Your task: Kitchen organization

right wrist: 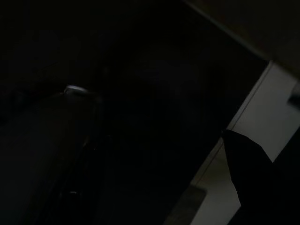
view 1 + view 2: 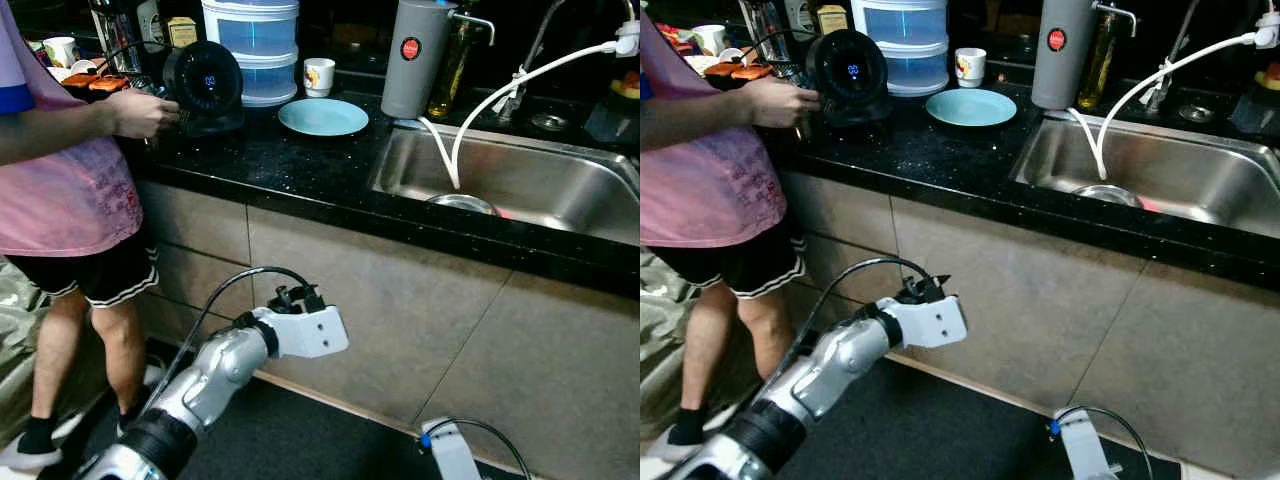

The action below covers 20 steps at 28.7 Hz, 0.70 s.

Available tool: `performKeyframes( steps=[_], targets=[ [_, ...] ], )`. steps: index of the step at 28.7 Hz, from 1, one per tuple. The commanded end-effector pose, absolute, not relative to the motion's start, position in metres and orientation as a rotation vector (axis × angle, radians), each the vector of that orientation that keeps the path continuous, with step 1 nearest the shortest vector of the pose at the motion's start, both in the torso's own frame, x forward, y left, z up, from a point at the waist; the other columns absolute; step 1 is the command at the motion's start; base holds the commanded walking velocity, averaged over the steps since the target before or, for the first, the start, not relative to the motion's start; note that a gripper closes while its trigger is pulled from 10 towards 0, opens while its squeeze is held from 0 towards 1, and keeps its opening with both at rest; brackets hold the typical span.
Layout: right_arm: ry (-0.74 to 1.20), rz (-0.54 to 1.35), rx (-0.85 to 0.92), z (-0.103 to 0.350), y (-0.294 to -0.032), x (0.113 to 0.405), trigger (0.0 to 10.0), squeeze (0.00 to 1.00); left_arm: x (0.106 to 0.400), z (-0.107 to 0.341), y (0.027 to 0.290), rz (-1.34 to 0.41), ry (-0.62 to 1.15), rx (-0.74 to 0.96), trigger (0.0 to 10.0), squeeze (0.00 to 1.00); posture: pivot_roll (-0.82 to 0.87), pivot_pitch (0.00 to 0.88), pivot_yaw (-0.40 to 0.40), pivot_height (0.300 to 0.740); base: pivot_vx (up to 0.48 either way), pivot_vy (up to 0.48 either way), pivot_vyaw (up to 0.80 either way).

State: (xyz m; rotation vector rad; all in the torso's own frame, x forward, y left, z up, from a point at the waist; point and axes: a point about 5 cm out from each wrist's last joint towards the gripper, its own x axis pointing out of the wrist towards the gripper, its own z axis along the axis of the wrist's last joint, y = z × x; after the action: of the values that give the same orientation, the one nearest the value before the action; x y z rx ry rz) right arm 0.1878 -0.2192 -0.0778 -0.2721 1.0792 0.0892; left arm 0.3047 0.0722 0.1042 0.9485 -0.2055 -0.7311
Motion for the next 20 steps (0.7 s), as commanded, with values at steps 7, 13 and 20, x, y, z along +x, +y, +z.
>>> performKeyframes(
  steps=[7, 13, 20],
  targets=[
    [1.121, 0.082, -0.265, -0.0815, -0.2236, 0.1783, 10.0, 0.0, 0.3031, 0.1019, 0.0677, -0.75, -0.204, 0.949, 10.0, 0.0, 0.1, 0.008, -0.025, 0.74, 0.0, 0.0, -0.8],
    [1.121, 0.08, -0.266, -0.0812, -0.2242, 0.1785, 10.0, 0.0, 0.3031, 0.1021, 0.0663, -0.751, -0.205, 0.948, 10.0, 0.0, 0.1, 0.007, -0.028, 0.74, 0.0, 0.0, -0.8],
    [1.109, 0.078, -0.269, -0.0806, -0.2249, 0.1794, 10.0, 0.0, 0.3027, 0.1022, 0.0646, -0.75, -0.206, 0.947, 10.0, 0.0, 0.1, 0.007, -0.031, 0.74, 0.0, 0.0, -0.23]
  ],
)
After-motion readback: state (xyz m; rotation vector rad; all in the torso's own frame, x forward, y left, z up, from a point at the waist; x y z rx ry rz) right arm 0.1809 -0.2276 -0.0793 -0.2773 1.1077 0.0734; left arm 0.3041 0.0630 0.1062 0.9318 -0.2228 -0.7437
